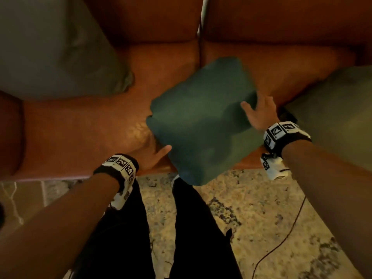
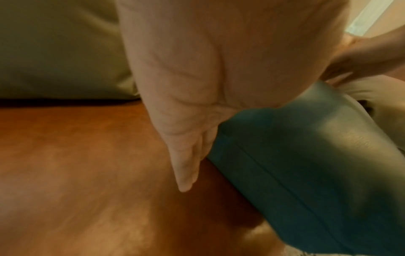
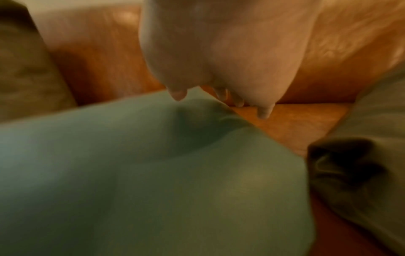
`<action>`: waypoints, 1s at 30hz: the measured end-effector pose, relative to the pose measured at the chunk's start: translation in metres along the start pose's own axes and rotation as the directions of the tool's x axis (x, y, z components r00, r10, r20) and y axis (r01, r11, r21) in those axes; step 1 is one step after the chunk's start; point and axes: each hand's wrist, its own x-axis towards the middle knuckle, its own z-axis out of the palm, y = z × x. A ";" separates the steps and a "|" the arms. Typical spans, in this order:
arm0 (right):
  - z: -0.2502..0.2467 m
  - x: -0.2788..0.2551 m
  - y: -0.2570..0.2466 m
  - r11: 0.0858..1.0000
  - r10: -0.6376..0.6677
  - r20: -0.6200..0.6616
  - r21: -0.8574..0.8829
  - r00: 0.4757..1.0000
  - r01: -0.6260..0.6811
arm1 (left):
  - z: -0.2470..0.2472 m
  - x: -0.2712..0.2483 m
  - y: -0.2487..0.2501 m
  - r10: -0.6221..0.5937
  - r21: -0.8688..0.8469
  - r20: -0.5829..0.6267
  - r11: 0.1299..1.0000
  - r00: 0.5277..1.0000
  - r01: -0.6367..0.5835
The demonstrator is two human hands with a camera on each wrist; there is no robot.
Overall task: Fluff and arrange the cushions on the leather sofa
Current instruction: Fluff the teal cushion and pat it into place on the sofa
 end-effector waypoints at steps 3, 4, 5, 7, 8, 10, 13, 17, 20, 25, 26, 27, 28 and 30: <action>0.008 0.010 0.013 0.999 0.046 0.047 0.019 0.998 -0.047 | 0.010 0.003 0.028 -0.141 -0.282 0.006 0.950 0.990 0.137; 0.011 0.011 0.014 0.997 0.057 0.067 0.040 0.996 -0.059 | 0.009 0.003 0.035 -0.166 -0.381 0.022 0.910 0.986 0.162; 0.012 0.012 0.016 0.996 0.059 0.085 0.056 0.995 -0.064 | 0.006 0.003 0.043 -0.169 -0.465 0.032 0.870 0.985 0.164; 0.011 0.010 0.013 0.996 0.065 0.116 0.057 0.991 -0.072 | -0.005 0.003 0.050 -0.137 -0.536 0.045 0.833 0.989 0.140; 0.009 0.007 0.010 0.996 0.060 0.125 0.060 0.990 -0.067 | -0.012 0.001 0.051 -0.128 -0.548 0.061 0.825 0.990 0.141; 0.005 -0.001 0.005 0.993 0.041 0.138 0.108 0.990 -0.056 | -0.028 -0.006 0.049 -0.137 -0.571 0.068 0.807 0.988 0.151; 0.011 -0.021 0.008 0.971 0.016 0.188 0.231 0.982 -0.060 | -0.061 -0.012 0.040 -0.124 -0.530 0.028 0.839 0.992 0.120; 0.036 -0.055 0.012 0.907 -0.008 0.235 0.411 0.972 -0.092 | -0.094 -0.012 0.018 -0.086 -0.398 0.060 0.912 0.994 0.103; 0.048 -0.071 0.013 0.937 0.077 0.305 0.304 0.949 -0.174 | -0.097 -0.007 0.003 -0.056 -0.171 0.073 0.983 0.996 0.068; 0.030 -0.053 0.010 0.941 0.148 0.251 0.261 0.957 -0.214 | -0.107 -0.003 0.000 -0.106 -0.039 0.045 0.993 0.993 0.108; 0.021 -0.046 0.004 0.951 0.136 0.223 0.244 0.965 -0.191 | -0.114 -0.001 0.002 -0.136 -0.042 0.001 0.990 0.991 0.136; 0.011 -0.038 -0.004 0.962 0.117 0.188 0.221 0.975 -0.158 | -0.121 0.002 0.004 -0.160 -0.034 -0.074 0.987 0.984 0.158; 0.001 -0.027 -0.011 0.971 0.091 0.158 0.203 0.983 -0.123 | -0.128 0.005 0.007 -0.157 -0.028 -0.156 0.988 0.975 0.154; -0.012 -0.002 -0.029 0.978 0.037 0.145 0.196 0.989 -0.066 | -0.139 0.015 0.017 -0.162 -0.020 -0.288 0.986 0.944 0.164</action>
